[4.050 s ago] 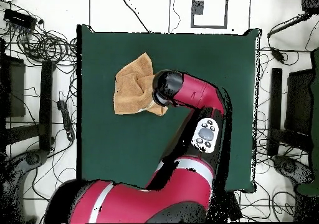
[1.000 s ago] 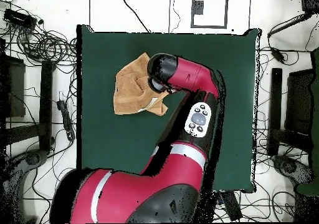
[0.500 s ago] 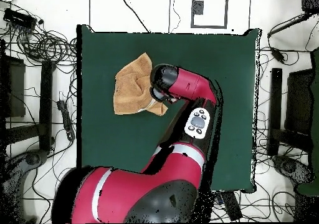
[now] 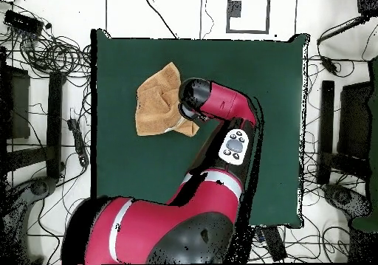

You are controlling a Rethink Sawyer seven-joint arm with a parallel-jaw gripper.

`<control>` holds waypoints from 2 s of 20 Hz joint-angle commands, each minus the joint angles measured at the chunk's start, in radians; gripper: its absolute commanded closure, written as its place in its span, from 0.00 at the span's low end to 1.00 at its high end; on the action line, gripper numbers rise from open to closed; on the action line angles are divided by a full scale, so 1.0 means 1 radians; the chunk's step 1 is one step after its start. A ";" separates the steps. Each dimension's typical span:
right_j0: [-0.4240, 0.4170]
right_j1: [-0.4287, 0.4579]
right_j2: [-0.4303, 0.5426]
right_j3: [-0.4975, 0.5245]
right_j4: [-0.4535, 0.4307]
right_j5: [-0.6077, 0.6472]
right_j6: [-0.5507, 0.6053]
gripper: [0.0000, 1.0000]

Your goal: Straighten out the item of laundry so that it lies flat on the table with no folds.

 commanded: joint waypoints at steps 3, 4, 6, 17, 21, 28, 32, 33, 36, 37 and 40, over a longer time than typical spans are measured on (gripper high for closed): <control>0.022 0.055 0.125 0.074 0.053 -0.136 0.234 0.00; 0.025 0.046 0.113 0.068 0.048 -0.108 0.233 0.00; 0.030 0.014 0.091 0.057 0.036 -0.043 0.223 0.00; 0.023 -0.016 0.060 -0.009 0.016 0.069 0.206 0.00; 0.012 0.006 0.068 -0.069 0.015 0.104 0.195 0.00; 0.041 0.047 0.063 -0.025 0.034 0.088 0.279 0.00; 0.034 0.059 0.079 -0.022 0.039 0.055 0.268 0.00; 0.035 0.058 0.080 -0.017 0.040 0.052 0.267 0.00; 0.046 0.057 0.071 0.003 0.037 0.079 0.277 0.00; 0.051 0.056 0.067 0.016 0.035 0.089 0.281 0.00; 0.052 0.068 0.080 0.051 0.038 0.033 0.279 0.00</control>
